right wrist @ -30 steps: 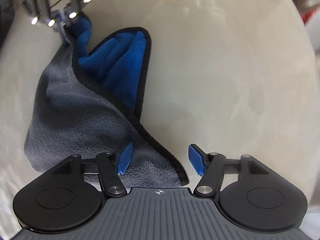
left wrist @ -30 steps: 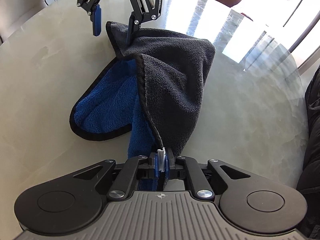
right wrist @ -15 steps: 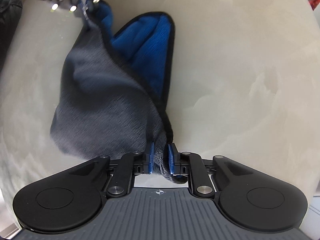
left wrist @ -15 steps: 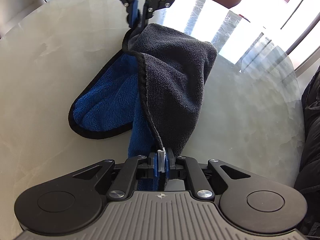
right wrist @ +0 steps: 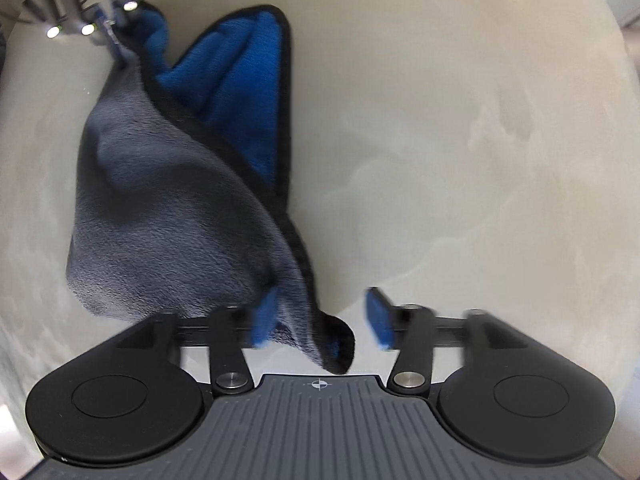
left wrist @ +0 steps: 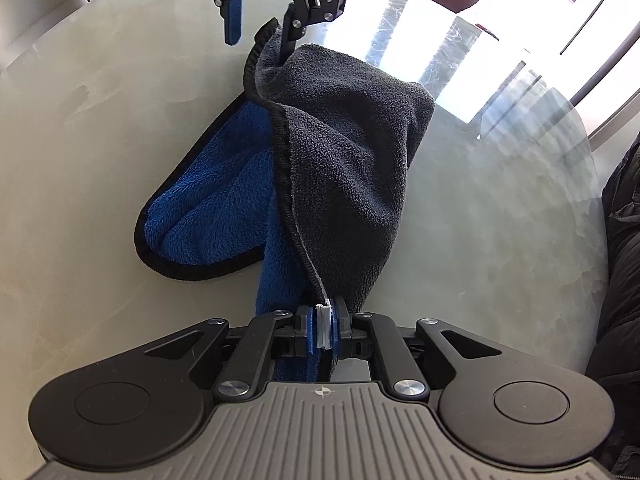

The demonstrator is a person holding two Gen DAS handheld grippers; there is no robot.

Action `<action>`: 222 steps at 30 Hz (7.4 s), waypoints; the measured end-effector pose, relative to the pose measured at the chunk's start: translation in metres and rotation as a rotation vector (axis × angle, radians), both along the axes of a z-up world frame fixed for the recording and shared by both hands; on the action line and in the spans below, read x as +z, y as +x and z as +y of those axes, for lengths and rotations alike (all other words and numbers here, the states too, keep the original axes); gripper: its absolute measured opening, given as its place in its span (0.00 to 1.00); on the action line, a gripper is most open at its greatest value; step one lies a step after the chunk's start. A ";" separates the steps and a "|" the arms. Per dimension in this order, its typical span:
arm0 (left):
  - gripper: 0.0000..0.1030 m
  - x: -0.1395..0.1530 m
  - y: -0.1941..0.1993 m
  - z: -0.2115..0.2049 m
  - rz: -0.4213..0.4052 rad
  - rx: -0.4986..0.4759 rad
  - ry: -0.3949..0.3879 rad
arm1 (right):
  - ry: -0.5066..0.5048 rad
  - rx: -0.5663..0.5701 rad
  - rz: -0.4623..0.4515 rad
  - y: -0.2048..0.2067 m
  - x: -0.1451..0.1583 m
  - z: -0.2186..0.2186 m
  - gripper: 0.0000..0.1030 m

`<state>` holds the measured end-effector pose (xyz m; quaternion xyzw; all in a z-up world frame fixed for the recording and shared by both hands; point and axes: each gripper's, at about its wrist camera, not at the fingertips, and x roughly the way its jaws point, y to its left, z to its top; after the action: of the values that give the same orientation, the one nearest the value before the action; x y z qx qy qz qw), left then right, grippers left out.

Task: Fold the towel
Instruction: 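Lift the towel with both grippers, holding its corners apart, then raise and shake the towel with both grippers to hang it open, then lay the towel flat on the table, blue side up, with both grippers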

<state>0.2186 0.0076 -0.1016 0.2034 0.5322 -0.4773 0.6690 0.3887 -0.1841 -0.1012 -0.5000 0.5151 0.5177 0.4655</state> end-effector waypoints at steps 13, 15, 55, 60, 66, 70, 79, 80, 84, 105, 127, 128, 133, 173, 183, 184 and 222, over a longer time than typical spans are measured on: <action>0.44 -0.001 -0.012 -0.005 -0.010 -0.048 -0.015 | 0.130 0.153 -0.139 -0.032 0.013 -0.025 0.08; 0.67 -0.001 -0.018 -0.009 0.004 -0.078 -0.027 | 0.137 0.156 -0.166 -0.035 0.016 -0.029 0.08; 0.11 0.005 -0.009 0.006 -0.046 0.031 -0.002 | 0.075 0.212 -0.051 -0.050 0.016 0.021 0.20; 0.08 0.004 -0.006 0.006 -0.044 0.035 -0.003 | 0.049 0.239 -0.056 -0.060 0.014 0.023 0.04; 0.05 0.017 -0.004 0.015 -0.080 0.094 0.042 | 0.065 0.270 -0.143 -0.096 0.043 0.011 0.03; 0.05 0.038 -0.010 0.019 -0.148 0.100 0.069 | 0.090 0.229 -0.210 -0.119 0.075 -0.003 0.03; 0.05 0.100 -0.030 0.012 -0.329 0.087 0.131 | 0.132 0.159 -0.408 -0.168 0.136 -0.025 0.03; 0.05 0.107 -0.034 0.012 -0.349 0.087 0.133 | 0.136 0.156 -0.430 -0.173 0.146 -0.028 0.03; 0.05 0.134 -0.044 0.014 -0.416 0.087 0.142 | 0.149 0.136 -0.517 -0.187 0.177 -0.033 0.03; 0.05 0.240 0.053 -0.016 -0.676 0.060 0.365 | 0.287 -0.116 -0.810 -0.121 0.243 -0.045 0.03; 0.05 0.044 -0.100 -0.036 -0.300 -0.260 0.449 | 0.224 -0.173 -0.369 -0.265 0.083 -0.086 0.03; 0.05 0.041 -0.102 -0.035 -0.289 -0.258 0.446 | 0.224 -0.182 -0.342 -0.272 0.074 -0.085 0.04; 0.08 0.045 -0.080 -0.026 -0.314 -0.146 0.417 | 0.239 -0.254 -0.278 -0.271 0.068 -0.093 0.06; 0.27 0.012 -0.027 -0.023 -0.171 0.355 0.127 | 0.376 -0.972 -0.603 -0.041 -0.007 -0.120 0.38; 0.41 0.012 -0.038 -0.020 -0.177 0.385 0.143 | 0.319 -0.935 -0.730 -0.044 -0.011 -0.112 0.37; 0.44 0.012 -0.039 -0.019 -0.180 0.387 0.147 | 0.331 -0.950 -0.726 -0.047 -0.008 -0.110 0.36; 0.57 0.014 -0.064 0.009 -0.130 0.408 0.204 | 0.432 -1.010 -0.427 -0.235 -0.002 -0.116 0.42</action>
<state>0.1547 0.0167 -0.0881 0.1885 0.5635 -0.2621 0.7604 0.1537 -0.3003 -0.1031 -0.1798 0.4673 0.2128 0.8391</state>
